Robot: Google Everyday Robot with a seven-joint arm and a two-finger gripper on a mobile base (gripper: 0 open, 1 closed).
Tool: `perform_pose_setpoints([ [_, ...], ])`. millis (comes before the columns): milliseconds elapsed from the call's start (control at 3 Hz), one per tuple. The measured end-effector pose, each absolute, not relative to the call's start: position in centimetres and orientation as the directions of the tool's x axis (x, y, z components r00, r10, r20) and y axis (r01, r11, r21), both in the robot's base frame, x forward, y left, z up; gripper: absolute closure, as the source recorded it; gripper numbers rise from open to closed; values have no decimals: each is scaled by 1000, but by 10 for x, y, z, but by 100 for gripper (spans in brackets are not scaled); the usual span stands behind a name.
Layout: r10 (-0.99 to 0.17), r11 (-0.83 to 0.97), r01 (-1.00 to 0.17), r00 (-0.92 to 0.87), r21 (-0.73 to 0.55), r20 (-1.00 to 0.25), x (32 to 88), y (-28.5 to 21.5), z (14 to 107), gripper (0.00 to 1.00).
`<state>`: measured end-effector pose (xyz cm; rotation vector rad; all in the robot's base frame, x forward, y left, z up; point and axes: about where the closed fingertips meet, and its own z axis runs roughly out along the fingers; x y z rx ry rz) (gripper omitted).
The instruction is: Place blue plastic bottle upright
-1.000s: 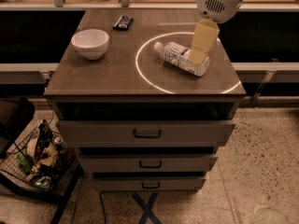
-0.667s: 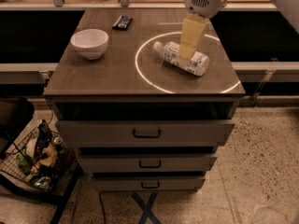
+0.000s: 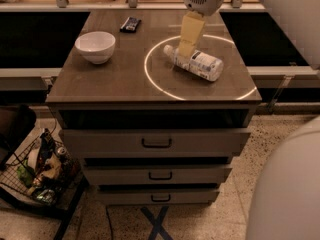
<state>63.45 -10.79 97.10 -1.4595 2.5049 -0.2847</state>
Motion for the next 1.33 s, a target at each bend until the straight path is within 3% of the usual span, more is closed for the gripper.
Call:
perform_pose_setpoints([
  [1333, -793, 610, -780, -597, -143, -126, 674, -105, 897, 0],
])
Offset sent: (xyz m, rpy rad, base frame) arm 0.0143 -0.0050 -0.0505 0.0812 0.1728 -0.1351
